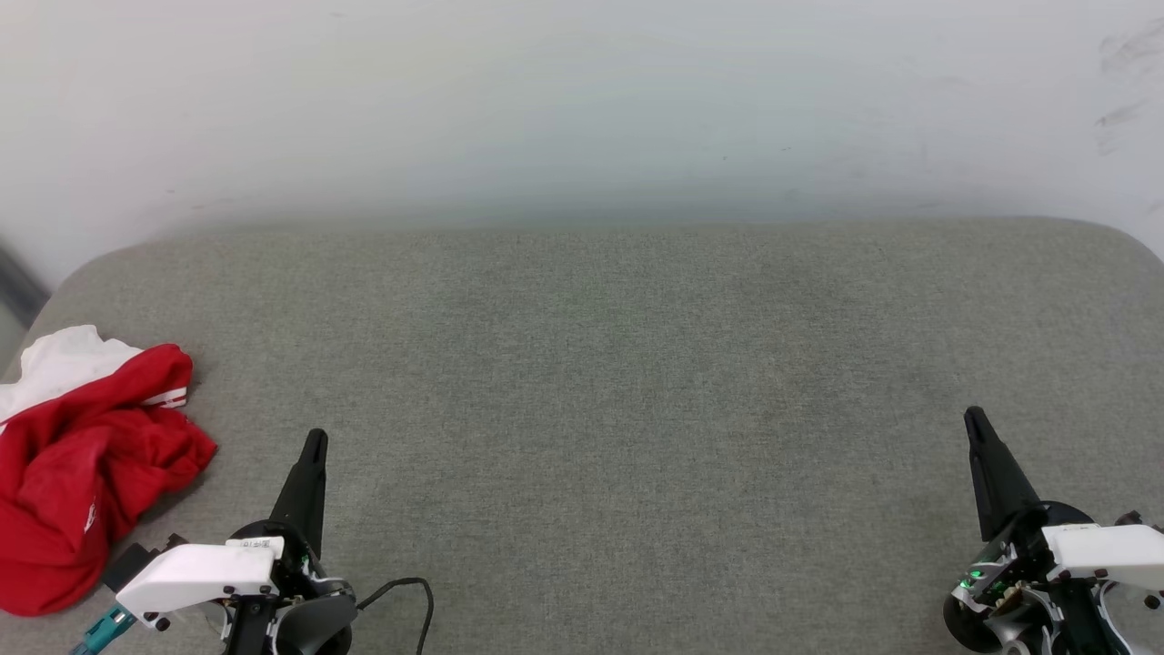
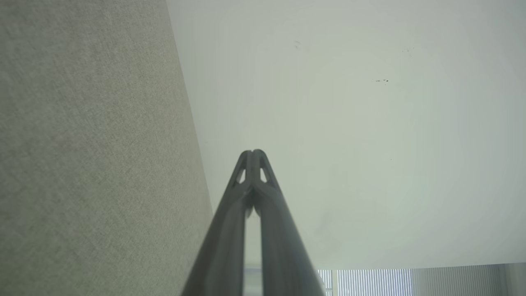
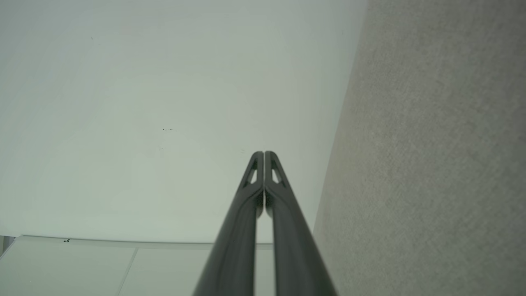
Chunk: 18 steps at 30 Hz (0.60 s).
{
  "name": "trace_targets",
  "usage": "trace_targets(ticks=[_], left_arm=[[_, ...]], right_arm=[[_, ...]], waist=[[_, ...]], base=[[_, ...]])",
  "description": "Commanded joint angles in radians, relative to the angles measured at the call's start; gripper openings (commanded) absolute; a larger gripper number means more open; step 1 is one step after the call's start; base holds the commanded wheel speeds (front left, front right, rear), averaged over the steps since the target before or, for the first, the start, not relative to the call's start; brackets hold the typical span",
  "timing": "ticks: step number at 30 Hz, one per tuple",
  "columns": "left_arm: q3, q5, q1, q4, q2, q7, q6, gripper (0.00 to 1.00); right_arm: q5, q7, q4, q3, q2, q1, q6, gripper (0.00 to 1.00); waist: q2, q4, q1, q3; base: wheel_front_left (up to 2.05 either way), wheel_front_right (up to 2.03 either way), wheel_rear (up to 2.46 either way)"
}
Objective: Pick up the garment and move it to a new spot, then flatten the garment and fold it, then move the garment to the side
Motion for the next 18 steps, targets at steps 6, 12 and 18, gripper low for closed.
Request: trace_targets(ticks=[6,12,18], left_arm=[[0.001,0.000,-0.005,0.000,-0.002,-0.001,-0.003,0.00],[0.001,0.000,-0.005,0.000,-0.002,-0.001,-0.003,0.00],[0.001,0.000,-0.005,0.000,-0.002,-0.001,-0.003,0.00]], right_arm=[[-0.004,0.000,0.001,0.001,0.003,-0.012,0.000,0.00],[-0.004,0.000,0.001,0.001,0.003,-0.012,0.000,0.00],[-0.004,0.000,0.001,0.001,0.003,-0.012,0.000,0.00]], waist=[[-0.0001,0.000,0.0000,0.000],[-0.0001,0.000,0.0000,0.000],[-0.0001,0.000,0.0000,0.000]], base=[[0.00,0.00,0.00],[0.00,0.00,0.00],[0.00,0.00,0.00]])
